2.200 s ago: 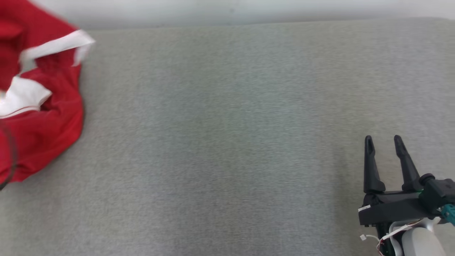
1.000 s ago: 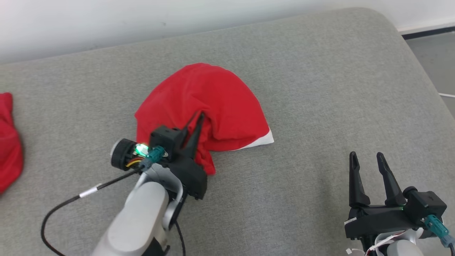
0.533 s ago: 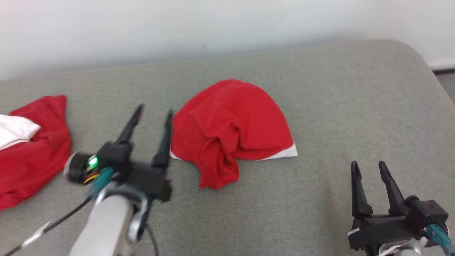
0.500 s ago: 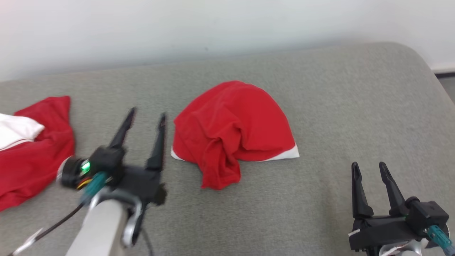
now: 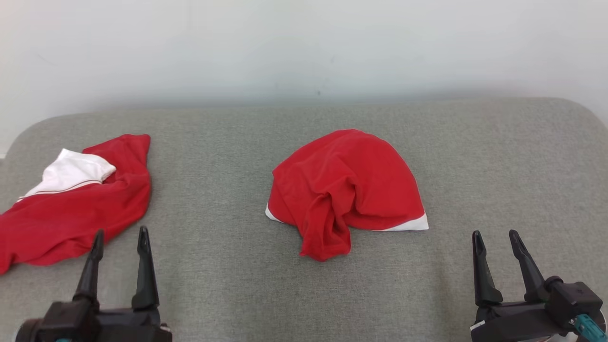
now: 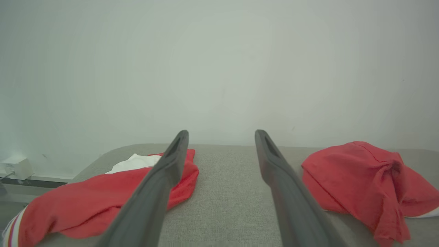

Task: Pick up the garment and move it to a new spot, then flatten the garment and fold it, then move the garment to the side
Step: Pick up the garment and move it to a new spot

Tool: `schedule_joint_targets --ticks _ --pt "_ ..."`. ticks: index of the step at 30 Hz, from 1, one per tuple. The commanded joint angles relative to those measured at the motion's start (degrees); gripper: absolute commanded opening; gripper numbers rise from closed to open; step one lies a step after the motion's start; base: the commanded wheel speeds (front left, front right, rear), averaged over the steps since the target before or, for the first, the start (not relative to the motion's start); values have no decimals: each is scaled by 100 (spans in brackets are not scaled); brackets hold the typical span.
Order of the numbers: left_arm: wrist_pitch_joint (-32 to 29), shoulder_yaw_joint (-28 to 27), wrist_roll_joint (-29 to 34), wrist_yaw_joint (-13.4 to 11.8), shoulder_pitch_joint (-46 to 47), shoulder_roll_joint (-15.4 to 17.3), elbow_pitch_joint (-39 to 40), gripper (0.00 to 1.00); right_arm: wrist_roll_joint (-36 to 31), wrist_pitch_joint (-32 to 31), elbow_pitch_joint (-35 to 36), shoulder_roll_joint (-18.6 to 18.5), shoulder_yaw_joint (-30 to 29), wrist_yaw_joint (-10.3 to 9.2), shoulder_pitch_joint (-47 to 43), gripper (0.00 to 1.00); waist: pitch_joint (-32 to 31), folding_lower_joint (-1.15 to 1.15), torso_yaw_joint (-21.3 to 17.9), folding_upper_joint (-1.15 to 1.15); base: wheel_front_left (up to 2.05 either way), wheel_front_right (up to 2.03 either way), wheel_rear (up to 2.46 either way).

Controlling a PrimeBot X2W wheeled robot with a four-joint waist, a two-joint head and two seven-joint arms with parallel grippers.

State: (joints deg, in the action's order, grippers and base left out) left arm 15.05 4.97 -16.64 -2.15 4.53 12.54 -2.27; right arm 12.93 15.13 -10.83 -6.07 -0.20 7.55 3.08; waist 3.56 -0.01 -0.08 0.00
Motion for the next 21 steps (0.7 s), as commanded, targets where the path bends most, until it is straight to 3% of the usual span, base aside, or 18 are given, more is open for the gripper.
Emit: schedule_joint_targets --ticks 1,11,21 --pt "19 -104 61 58 -191 -152 85 100 -9 3 22 -38 0 -12 -86 100 -49 1 69 0 0 0 0" --pt "19 -365 416 401 -398 -618 -101 100 45 3 -19 -15 46 -12 -192 100 1 1 182 0 0 0 0" --pt "19 -742 613 666 -457 -815 -147 100 62 3 -109 7 113 -12 -168 100 -1 1 152 0 0 0 0"
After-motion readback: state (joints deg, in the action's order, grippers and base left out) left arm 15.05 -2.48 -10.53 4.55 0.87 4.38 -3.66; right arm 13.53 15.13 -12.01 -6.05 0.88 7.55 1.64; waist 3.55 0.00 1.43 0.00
